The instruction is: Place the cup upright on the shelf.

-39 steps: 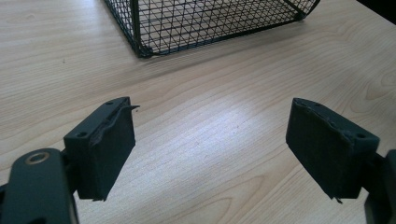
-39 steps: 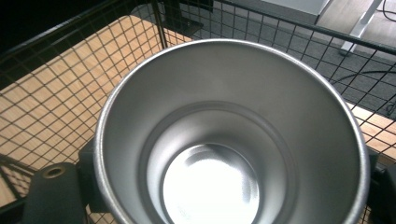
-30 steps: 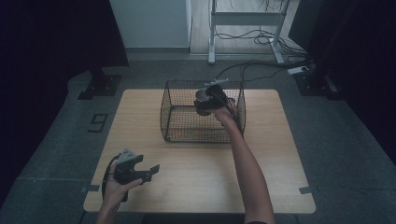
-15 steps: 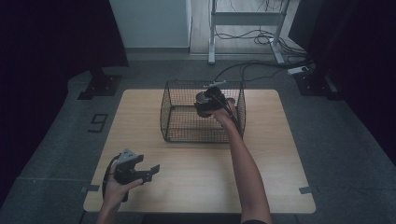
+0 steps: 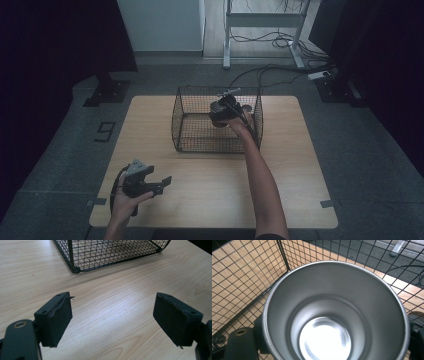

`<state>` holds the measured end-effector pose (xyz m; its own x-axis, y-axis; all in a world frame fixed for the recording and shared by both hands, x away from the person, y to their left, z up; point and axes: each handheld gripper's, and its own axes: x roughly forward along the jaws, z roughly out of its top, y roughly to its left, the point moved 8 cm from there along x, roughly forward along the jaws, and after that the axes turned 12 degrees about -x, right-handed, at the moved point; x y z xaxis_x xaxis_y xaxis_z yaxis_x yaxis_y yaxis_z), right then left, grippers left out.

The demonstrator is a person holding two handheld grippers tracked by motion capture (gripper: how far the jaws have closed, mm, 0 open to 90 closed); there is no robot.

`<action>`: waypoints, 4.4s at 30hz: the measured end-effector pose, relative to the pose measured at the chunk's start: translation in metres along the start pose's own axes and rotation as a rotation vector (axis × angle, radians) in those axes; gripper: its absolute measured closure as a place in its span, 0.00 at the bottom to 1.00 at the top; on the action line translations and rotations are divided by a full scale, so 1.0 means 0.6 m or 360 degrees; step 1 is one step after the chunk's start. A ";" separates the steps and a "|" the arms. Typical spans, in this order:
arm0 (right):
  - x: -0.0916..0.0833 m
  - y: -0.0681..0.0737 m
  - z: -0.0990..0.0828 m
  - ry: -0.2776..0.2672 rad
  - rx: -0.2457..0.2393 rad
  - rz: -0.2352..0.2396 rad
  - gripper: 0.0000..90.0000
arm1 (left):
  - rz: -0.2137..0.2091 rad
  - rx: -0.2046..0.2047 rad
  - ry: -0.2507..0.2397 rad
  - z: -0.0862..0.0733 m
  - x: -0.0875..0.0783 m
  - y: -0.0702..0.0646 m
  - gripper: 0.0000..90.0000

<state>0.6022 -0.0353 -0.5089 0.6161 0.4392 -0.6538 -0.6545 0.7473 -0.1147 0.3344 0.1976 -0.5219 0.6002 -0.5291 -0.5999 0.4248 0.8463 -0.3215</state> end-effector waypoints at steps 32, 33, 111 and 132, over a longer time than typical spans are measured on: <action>0.039 -0.007 -0.020 0.0176 0.0007 0.0017 0.20 | -0.0006 -0.0005 -0.0004 0.001 -0.003 0.002 0.18; 0.041 -0.007 -0.021 0.0182 0.0005 0.0019 0.20 | -0.0005 -0.0005 -0.0004 0.001 -0.003 0.002 0.18; -0.089 0.017 0.022 -0.0026 -0.0037 -0.0004 0.14 | 0.0001 -0.0006 -0.0019 0.004 -0.009 0.001 0.18; -0.233 0.063 -0.064 -0.0261 -0.0063 0.0035 0.16 | 0.0008 0.0038 0.0012 -0.001 0.003 -0.013 0.18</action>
<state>0.4749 -0.0874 -0.4505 0.6626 0.5330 -0.5261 -0.6832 0.7180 -0.1330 0.3318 0.1902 -0.5209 0.5974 -0.5242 -0.6069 0.4380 0.8472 -0.3007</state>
